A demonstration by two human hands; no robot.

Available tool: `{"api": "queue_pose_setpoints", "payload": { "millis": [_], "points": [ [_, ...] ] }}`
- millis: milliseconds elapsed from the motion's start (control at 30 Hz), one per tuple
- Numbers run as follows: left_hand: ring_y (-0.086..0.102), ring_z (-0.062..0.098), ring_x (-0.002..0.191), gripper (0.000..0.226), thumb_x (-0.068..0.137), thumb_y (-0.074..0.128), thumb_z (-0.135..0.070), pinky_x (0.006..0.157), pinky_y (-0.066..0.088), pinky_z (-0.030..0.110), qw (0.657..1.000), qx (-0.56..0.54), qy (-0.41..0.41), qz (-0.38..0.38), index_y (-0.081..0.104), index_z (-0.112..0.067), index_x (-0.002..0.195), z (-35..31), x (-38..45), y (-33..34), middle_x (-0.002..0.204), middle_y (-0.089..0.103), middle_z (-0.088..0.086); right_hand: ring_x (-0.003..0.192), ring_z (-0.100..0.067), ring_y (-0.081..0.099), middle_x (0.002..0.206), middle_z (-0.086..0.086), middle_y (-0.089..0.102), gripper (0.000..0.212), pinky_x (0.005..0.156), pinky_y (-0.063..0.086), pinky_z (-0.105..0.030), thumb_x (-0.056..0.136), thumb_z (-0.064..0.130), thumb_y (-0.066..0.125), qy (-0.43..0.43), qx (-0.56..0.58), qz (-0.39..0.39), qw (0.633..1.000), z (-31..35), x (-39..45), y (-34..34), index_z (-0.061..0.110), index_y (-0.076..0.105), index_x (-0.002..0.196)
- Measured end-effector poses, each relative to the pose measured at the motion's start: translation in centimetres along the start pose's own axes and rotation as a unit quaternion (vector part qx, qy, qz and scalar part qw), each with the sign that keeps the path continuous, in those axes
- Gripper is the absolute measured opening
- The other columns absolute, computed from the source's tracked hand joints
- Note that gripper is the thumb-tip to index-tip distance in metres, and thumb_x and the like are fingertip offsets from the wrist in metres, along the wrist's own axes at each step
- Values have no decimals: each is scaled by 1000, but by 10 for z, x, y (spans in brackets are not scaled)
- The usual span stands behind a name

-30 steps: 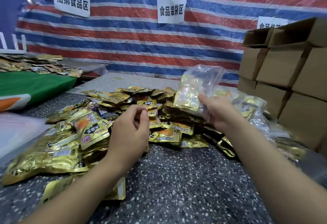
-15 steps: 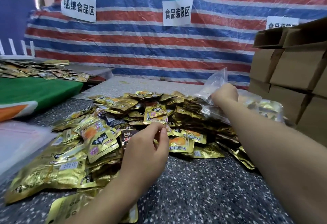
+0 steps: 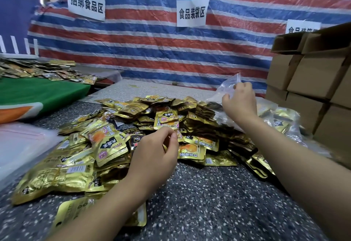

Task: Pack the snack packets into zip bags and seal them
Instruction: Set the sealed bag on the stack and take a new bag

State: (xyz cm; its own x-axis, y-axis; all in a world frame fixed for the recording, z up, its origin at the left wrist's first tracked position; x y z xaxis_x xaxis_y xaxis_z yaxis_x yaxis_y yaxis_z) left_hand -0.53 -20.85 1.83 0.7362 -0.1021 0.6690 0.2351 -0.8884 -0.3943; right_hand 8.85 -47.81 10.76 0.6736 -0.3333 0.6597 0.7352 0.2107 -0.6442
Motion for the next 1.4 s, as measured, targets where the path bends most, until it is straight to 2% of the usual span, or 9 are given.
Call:
{"api": "queue_pose_setpoints", "payload": {
  "millis": [133, 333, 567, 700, 900, 1000, 1200, 1333, 1400],
  "points": [
    [53, 18, 52, 17, 99, 52, -28, 50, 39, 40, 1000, 5, 4, 13, 61, -26, 85, -1, 0, 3, 60, 57, -8, 82, -19, 53, 90, -5, 60, 13, 65, 38, -30, 94, 16, 55, -87, 114, 2, 990, 30, -69, -15, 8, 61, 87],
    [56, 15, 56, 16, 99, 52, -30, 53, 46, 40, 1000, 22, 2, 19, 62, -28, 87, 0, 0, 7, 66, 60, -11, 46, -2, 42, 46, 10, 40, 45, 45, 33, -15, 95, 20, 57, -25, 244, 66, 967, 29, -148, -13, 17, 42, 53],
    [53, 9, 55, 25, 97, 57, -36, 48, 35, 22, 999, 25, 13, 26, 70, -21, 82, 1, 0, 11, 57, 57, -13, 41, -6, 33, 46, 10, 39, 46, 40, 27, -19, 98, 24, 56, 20, 264, 141, 954, 11, -179, 28, 14, 45, 54],
    [48, 13, 46, 57, 99, 41, -51, 48, 37, 31, 998, 46, -17, 35, 58, -12, 61, 4, 10, 1, 48, 52, -1, 42, -5, 34, 43, 12, 41, 50, 44, 31, -18, 98, 25, 56, -12, 264, 148, 953, 17, -187, 27, 19, 38, 52],
    [59, 18, 79, 18, 100, 53, -21, 67, 45, 30, 983, 155, -93, -32, 67, -11, 102, 37, 60, -61, 90, 66, 1, 44, -7, 32, 47, 10, 36, 48, 46, 24, -25, 96, 25, 57, -36, 269, 171, 947, 28, -196, 28, 17, 38, 53],
    [58, 26, 101, 27, 99, 55, -20, 90, 49, 41, 955, 257, -137, -44, 60, -6, 121, 74, 72, -110, 115, 63, 10, 45, -7, 34, 45, 11, 39, 49, 44, 24, -21, 96, 25, 56, -49, 280, 170, 943, 32, -198, 25, 20, 37, 52],
    [55, 41, 110, 48, 95, 58, -26, 88, 50, 45, 854, 413, -316, -5, 47, 0, 133, 171, 48, -192, 127, 56, 24, 45, -5, 37, 45, 14, 43, 49, 43, 25, -21, 95, 27, 56, -63, 270, 173, 945, 36, -201, 26, 19, 36, 51],
    [42, 47, 129, 72, 96, 56, -33, 102, 42, 49, 820, 419, -389, 20, 17, -20, 155, 207, 21, -212, 150, 32, 30, 44, -6, 38, 45, 14, 43, 50, 47, 33, -17, 96, 24, 57, -65, 286, 169, 941, 38, -200, 23, 20, 36, 50],
    [43, 50, 126, 68, 98, 53, -34, 103, 42, 50, 798, 429, -422, 26, 21, -9, 151, 222, 8, -218, 148, 30, 35, 45, -7, 37, 45, 13, 42, 50, 46, 33, -17, 96, 23, 57, -63, 288, 167, 941, 37, -199, 23, 20, 36, 51]
  ]
}}
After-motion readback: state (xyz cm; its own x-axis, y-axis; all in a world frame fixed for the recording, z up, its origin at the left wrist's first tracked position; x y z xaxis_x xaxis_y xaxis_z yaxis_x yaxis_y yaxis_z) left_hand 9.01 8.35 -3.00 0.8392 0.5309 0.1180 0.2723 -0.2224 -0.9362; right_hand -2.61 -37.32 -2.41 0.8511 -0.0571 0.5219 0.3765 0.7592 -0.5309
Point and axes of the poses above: each hand's wrist, its own x-axis towards the middle knuckle, its own y-axis out of the palm, z = x × y, the point moved 9 cm from there along x, towards the middle knuckle
